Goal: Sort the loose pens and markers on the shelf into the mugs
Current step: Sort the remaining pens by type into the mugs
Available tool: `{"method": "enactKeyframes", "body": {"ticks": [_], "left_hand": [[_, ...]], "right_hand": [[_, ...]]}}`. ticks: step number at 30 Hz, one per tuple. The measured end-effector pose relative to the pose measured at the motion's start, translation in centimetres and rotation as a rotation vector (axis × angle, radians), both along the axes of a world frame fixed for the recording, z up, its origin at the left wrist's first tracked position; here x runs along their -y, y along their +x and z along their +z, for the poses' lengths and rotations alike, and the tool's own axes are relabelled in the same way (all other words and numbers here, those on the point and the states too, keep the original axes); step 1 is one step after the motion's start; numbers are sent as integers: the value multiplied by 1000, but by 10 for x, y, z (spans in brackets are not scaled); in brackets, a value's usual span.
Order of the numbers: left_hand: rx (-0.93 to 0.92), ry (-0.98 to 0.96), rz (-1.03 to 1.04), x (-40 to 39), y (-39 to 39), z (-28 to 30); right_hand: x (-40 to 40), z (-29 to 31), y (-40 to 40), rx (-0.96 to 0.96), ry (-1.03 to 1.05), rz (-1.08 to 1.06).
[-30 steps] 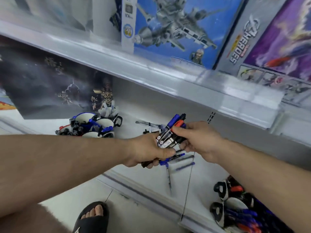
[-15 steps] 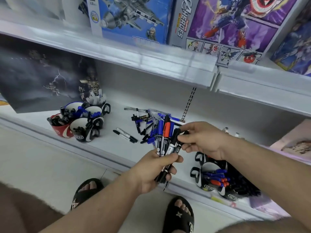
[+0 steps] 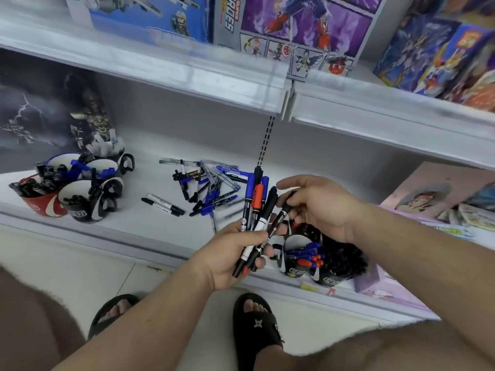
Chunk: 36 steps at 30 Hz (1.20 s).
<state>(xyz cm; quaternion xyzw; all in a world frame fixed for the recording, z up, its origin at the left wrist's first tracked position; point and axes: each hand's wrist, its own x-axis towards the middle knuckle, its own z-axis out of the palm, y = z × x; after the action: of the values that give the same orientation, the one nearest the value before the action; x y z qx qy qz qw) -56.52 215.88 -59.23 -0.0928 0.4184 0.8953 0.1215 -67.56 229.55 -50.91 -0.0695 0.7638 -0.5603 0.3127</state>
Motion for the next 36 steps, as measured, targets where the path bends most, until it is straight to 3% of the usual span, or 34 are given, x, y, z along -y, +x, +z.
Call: {"method": "enactKeyframes", "body": {"ticks": [5, 9, 14, 26, 28, 32, 36], "left_hand": [[-69, -66, -78, -6, -20, 16], [-40, -93, -131, -11, -33, 19], [-37, -45, -188, -12, -33, 9], [-51, 97, -219, -5, -27, 1], [-62, 83, -256, -8, -27, 1], [-57, 98, -294, -11, -27, -5], [-39, 21, -336, -8, -23, -13]], "right_hand": [[-12, 14, -8, -62, 54, -62], [-27, 20, -16, -273, 61, -203], [-36, 16, -14, -394, 54, -248], [-30, 0, -7, -277, 28, 9], [-28, 3, -5, -276, 57, 30], [-24, 6, -8, -448, 234, 77], [-26, 7, -14, -418, 284, 97]]}}
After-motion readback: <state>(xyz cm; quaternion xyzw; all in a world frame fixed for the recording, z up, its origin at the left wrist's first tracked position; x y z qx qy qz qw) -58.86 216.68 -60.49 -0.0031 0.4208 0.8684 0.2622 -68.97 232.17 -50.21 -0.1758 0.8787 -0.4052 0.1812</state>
